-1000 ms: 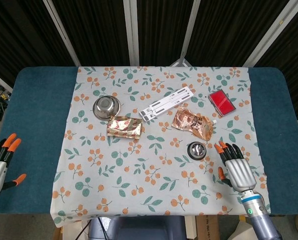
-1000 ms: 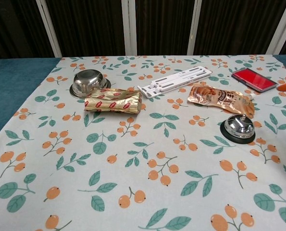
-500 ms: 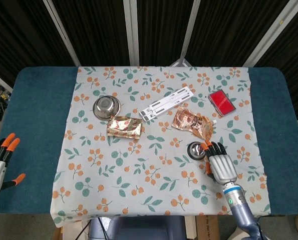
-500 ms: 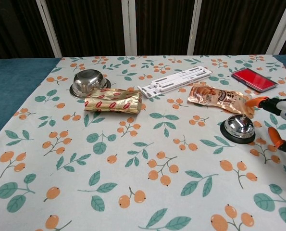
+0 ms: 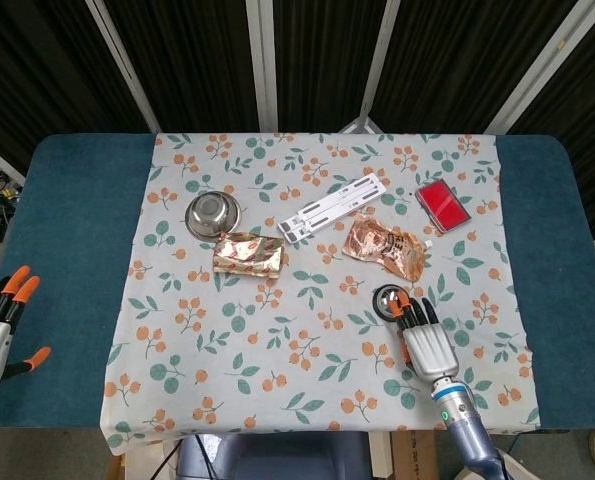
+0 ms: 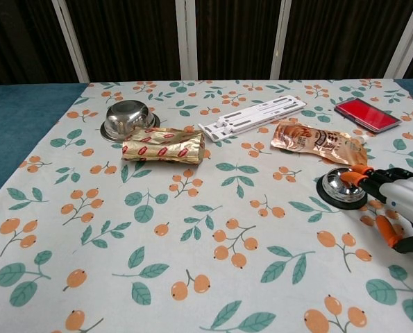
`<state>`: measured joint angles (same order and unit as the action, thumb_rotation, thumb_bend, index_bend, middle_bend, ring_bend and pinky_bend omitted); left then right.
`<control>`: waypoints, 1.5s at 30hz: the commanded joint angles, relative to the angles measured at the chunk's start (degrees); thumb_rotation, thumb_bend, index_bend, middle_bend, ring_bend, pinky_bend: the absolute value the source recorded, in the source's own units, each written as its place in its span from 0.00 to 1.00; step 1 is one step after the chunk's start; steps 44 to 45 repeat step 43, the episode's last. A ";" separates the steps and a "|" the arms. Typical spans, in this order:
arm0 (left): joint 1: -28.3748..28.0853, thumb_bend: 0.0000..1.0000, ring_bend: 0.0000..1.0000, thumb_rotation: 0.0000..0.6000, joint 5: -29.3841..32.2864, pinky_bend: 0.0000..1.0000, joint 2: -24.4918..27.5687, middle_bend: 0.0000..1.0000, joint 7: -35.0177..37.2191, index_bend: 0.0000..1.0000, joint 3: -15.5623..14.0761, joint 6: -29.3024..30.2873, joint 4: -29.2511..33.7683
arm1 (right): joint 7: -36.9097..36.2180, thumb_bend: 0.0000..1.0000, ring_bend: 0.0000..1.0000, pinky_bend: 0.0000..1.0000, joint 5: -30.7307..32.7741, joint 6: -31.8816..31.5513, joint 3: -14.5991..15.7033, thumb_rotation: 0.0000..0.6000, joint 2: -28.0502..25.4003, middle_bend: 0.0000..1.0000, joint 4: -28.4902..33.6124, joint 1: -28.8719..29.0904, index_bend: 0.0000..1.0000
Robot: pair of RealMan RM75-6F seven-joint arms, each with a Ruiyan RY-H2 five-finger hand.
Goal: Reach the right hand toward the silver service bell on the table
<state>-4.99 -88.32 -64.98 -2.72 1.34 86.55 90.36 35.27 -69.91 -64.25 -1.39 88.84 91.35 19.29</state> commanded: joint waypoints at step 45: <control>0.52 0.06 0.00 1.00 -1.45 0.00 -0.65 0.00 -0.38 0.00 -0.21 1.67 -0.47 | -25.17 0.46 0.00 0.00 -16.71 -20.32 1.43 1.00 -23.45 0.00 5.07 -12.37 0.00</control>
